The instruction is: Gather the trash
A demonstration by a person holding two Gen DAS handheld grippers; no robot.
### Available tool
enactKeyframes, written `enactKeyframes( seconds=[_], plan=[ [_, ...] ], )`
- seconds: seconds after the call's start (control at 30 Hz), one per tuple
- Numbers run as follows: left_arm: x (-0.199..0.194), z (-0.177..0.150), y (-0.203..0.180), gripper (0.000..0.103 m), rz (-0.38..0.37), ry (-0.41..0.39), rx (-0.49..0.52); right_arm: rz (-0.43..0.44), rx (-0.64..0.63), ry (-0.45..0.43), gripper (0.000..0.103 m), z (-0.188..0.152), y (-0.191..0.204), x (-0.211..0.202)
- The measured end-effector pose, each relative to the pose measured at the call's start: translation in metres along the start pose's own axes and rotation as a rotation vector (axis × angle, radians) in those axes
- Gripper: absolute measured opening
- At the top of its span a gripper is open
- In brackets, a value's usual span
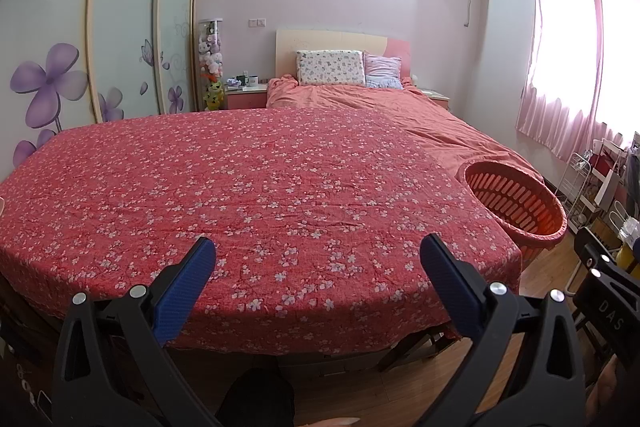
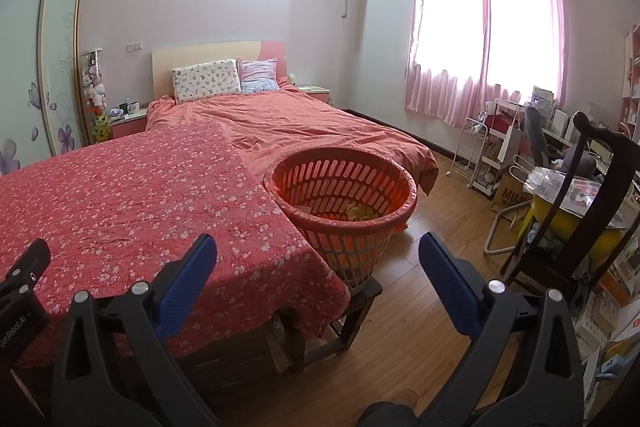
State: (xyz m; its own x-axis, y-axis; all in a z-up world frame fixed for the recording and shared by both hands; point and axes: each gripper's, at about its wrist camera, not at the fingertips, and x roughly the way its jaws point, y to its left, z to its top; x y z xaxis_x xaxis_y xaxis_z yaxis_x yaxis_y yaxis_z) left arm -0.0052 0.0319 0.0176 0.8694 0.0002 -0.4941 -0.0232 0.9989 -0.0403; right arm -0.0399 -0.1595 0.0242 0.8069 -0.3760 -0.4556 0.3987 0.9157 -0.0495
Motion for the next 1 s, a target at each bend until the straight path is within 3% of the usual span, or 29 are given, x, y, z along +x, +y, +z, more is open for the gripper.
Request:
enactKeyframes(
  seconds=[1.0],
  plan=[
    [0.0003,0.0011,0.0014,0.101,0.002,0.006,0.002,0.005,0.007,0.011,0.099,-0.0035,-0.0015,0.0043]
  ],
)
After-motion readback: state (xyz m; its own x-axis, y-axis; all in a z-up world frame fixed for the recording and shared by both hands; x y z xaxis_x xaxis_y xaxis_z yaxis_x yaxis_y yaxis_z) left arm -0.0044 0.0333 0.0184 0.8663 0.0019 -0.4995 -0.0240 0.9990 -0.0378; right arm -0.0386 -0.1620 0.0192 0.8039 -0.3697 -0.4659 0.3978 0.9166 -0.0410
